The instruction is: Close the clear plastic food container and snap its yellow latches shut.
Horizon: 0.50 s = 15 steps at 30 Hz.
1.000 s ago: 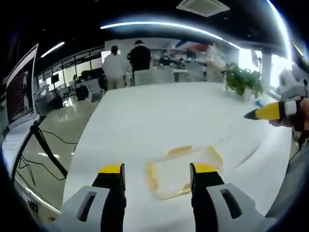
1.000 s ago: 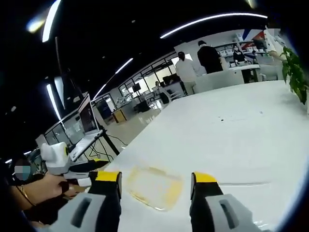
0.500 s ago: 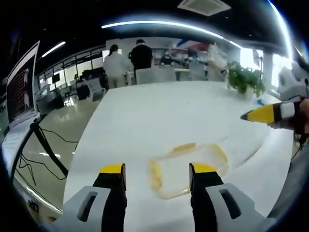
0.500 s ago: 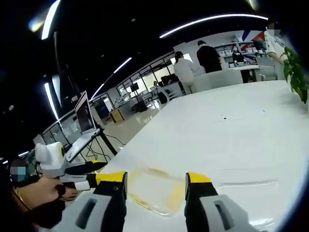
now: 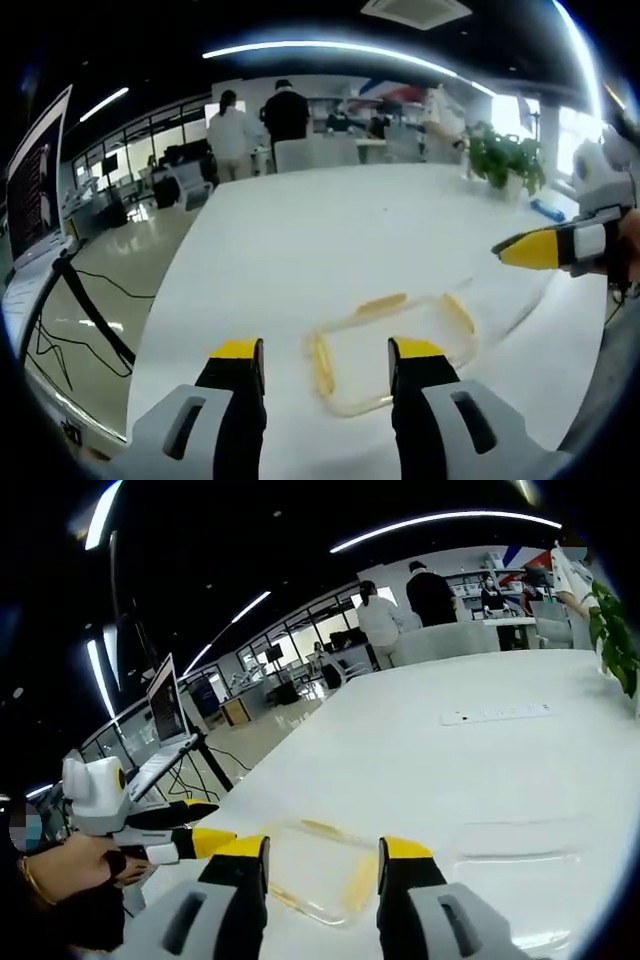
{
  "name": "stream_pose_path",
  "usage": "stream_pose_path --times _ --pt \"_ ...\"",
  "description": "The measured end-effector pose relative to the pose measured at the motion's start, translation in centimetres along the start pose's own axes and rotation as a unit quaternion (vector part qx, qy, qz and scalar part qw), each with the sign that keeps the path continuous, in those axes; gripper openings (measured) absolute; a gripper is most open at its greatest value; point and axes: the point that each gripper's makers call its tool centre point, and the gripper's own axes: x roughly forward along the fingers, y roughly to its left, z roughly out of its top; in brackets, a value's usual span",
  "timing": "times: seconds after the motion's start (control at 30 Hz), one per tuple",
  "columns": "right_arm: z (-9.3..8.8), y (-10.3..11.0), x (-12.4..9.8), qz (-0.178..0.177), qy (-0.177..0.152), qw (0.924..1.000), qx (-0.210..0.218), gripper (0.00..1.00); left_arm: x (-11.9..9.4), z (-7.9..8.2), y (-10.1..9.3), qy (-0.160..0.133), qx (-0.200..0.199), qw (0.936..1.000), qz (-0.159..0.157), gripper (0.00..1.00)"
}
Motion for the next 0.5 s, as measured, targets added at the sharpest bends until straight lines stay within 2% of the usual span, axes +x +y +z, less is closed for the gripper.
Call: stream_pose_path --times 0.23,0.5 --pt "0.0 -0.8 0.3 -0.030 -0.016 0.9994 -0.008 0.30 0.3 -0.8 0.2 0.008 -0.003 1.0000 0.004 0.46" --pt "-1.4 -1.3 1.2 -0.051 0.002 0.9986 -0.011 0.23 0.9 -1.5 0.5 0.017 -0.007 0.9997 0.012 0.43"
